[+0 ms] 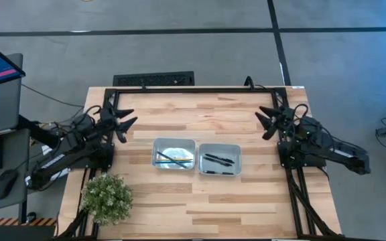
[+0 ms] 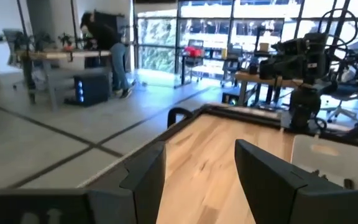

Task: Sort pens & pencils
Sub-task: Return to Home Position

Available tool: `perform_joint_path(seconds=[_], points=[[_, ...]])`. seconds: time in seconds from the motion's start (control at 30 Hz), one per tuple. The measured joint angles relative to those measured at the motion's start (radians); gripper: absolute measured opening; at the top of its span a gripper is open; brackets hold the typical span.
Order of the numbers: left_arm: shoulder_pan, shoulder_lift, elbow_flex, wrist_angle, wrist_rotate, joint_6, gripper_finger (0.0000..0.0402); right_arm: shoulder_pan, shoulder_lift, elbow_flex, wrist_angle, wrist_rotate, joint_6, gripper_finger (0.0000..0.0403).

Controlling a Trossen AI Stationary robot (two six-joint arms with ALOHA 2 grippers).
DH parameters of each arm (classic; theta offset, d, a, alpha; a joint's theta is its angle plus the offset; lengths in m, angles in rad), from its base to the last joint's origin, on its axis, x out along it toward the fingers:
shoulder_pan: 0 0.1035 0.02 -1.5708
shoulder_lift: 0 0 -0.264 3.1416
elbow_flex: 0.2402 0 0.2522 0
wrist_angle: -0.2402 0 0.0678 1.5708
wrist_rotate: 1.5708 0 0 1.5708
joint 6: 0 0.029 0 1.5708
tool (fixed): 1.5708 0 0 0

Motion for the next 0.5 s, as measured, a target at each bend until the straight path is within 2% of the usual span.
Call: perform_joint_path(seconds=[0.3, 0.5], points=[[0.0, -0.01, -0.043, -0.01, -0.009, -0.015, 0.0183, 0.0, -0.001, -0.14, 0.181, 0.0, 0.04, 0.021], [0.0, -0.01, -0.073, -0.031, -0.009, -0.055, 0.0183, 0.0, 0.002, -0.143, 0.131, 0.001, 0.062, 0.021]])
